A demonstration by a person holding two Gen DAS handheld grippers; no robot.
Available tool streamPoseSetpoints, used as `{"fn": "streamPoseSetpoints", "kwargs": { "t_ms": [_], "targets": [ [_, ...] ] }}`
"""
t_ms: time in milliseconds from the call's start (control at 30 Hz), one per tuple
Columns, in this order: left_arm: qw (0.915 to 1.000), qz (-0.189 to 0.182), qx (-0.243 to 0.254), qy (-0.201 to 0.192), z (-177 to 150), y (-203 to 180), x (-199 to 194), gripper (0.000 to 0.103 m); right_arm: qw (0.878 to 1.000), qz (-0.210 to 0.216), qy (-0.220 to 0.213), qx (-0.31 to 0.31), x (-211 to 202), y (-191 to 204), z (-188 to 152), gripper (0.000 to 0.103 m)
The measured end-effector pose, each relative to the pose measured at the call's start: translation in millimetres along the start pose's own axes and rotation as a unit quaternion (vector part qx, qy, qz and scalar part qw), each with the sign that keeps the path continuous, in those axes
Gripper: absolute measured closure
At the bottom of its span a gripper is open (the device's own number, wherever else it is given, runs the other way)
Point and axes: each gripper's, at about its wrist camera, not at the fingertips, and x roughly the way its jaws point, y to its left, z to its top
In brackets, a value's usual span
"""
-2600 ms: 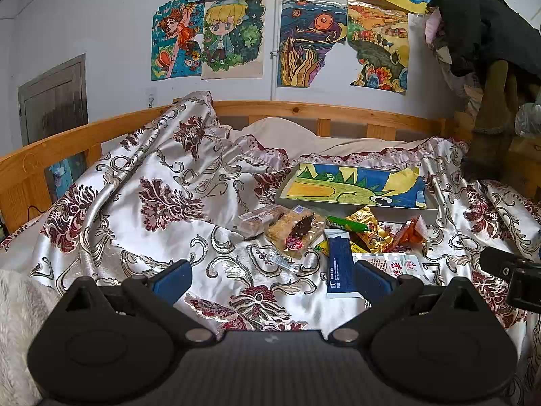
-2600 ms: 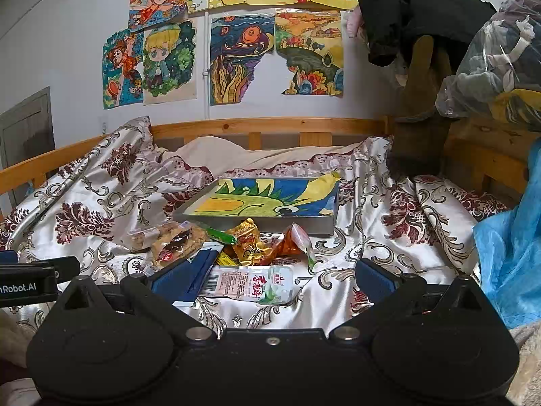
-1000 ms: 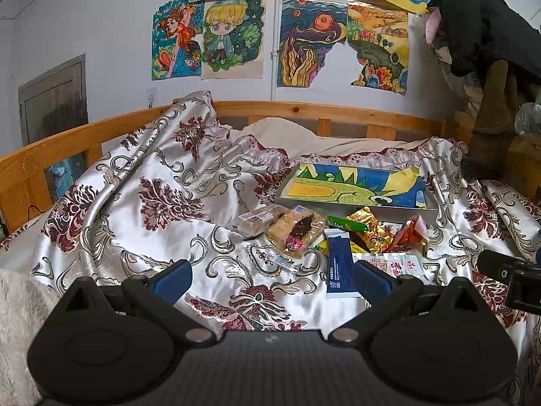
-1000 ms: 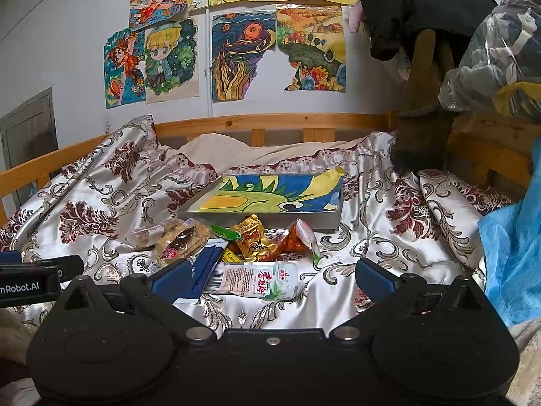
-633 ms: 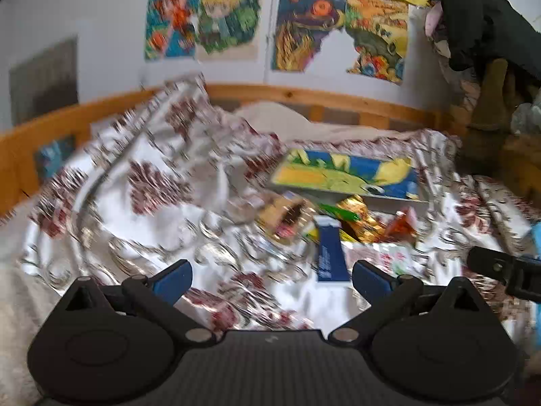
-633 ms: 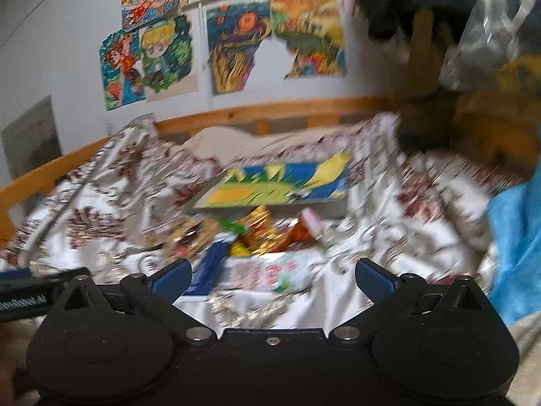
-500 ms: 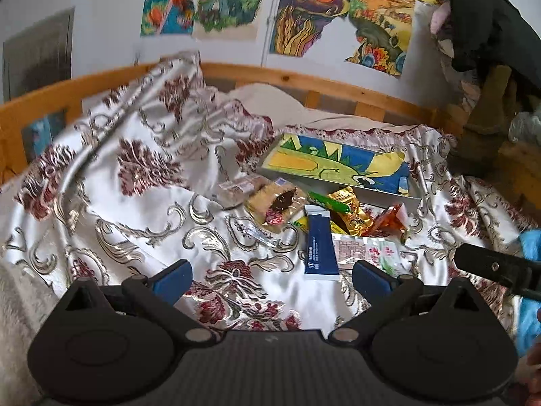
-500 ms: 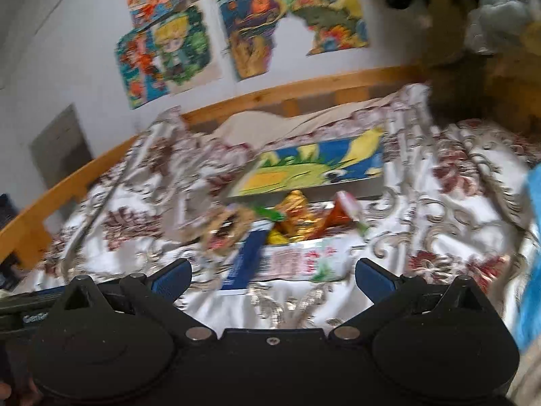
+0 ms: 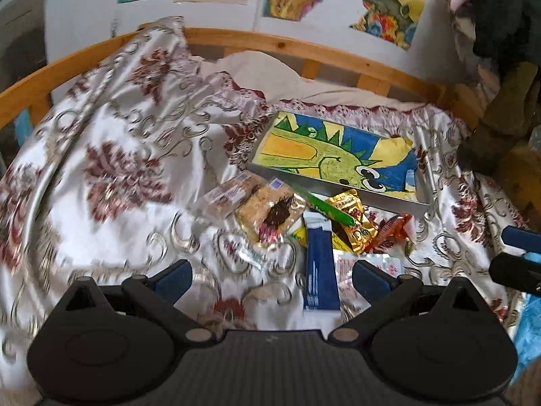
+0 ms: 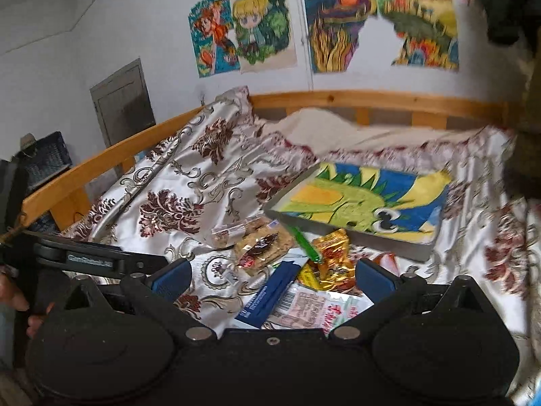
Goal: Organize snacks
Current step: 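Move left tool to the blue stick packet while right tool reaches the white red-print packet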
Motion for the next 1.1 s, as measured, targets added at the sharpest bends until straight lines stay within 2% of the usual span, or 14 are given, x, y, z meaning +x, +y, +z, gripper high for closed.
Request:
{"fn": "streamPoseSetpoints", "kwargs": {
  "t_ms": [133, 233, 333, 367, 467, 533, 633, 800, 900, 1033, 1100],
  "targets": [
    [0.9999, -0.007, -0.005, 0.013, 15, -7, 34, 0.0, 0.999, 0.026, 0.025, 0.02, 29, -22, 18, 0.0],
    [0.9994, -0.023, -0.013, 0.022, 17, -9, 61, 0.0, 0.998, 0.045, 0.044, 0.005, 55, -35, 26, 0.0],
    [0.9963, -0.074, 0.0, 0.042, 16, -11, 85, 0.001, 0.995, 0.069, 0.069, -0.035, 84, -43, 23, 0.001],
    [0.9956, -0.081, 0.005, 0.046, 14, -13, 92, 0.001, 0.993, 0.071, 0.076, -0.051, 92, -44, 21, 0.001],
    [0.994, -0.087, 0.004, 0.066, 10, -16, 112, 0.001, 0.989, 0.069, 0.092, -0.089, 112, -50, 5, 0.001],
    [0.9926, -0.09, -0.009, 0.081, 9, -14, 123, 0.001, 0.984, 0.068, 0.122, -0.11, 127, -55, -7, 0.001],
    [0.9905, -0.091, -0.02, 0.102, 8, -14, 139, 0.001, 0.974, 0.038, 0.155, -0.16, 145, -59, -26, 0.001],
    [0.9879, -0.079, 0.01, 0.133, 2, -24, 162, 0.001, 0.966, 0.021, 0.169, -0.195, 162, -66, -40, 0.002],
    [0.9872, -0.082, 0.024, 0.135, 1, -31, 169, 0.001, 0.962, 0.035, 0.172, -0.211, 170, -65, -42, 0.002],
    [0.9868, -0.092, 0.031, 0.129, 1, -35, 174, 0.004, 0.956, 0.076, 0.171, -0.225, 174, -63, -45, 0.001],
    [0.9865, -0.091, 0.032, 0.132, 2, -36, 176, 0.004, 0.953, 0.079, 0.175, -0.235, 179, -59, -47, 0.001]
  ]
}}
